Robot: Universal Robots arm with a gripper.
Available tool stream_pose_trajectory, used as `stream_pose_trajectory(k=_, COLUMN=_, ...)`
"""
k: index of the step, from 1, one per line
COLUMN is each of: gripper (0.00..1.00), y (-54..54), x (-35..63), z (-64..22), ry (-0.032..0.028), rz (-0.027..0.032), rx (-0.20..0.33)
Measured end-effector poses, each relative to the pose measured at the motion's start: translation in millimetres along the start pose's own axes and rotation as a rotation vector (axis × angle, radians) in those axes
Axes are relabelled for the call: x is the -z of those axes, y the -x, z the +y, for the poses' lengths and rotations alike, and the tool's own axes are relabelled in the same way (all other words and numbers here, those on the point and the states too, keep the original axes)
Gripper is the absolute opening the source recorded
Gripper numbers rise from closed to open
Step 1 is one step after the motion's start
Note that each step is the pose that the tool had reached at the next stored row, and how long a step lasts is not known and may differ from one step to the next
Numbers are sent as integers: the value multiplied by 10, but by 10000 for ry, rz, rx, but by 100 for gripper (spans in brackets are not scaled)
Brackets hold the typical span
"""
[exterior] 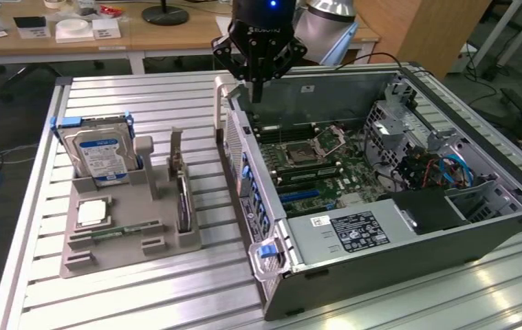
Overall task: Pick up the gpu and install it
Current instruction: 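Reach for the gpu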
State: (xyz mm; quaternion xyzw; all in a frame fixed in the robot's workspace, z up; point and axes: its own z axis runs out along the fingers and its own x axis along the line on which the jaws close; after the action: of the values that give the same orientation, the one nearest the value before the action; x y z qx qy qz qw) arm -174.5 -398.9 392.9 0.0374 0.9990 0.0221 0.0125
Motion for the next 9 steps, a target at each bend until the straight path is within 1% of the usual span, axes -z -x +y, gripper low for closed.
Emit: stream_pose_trajectory(k=9, gripper=11, y=-55, x=1, z=-4, ry=0, rz=0, rx=0)
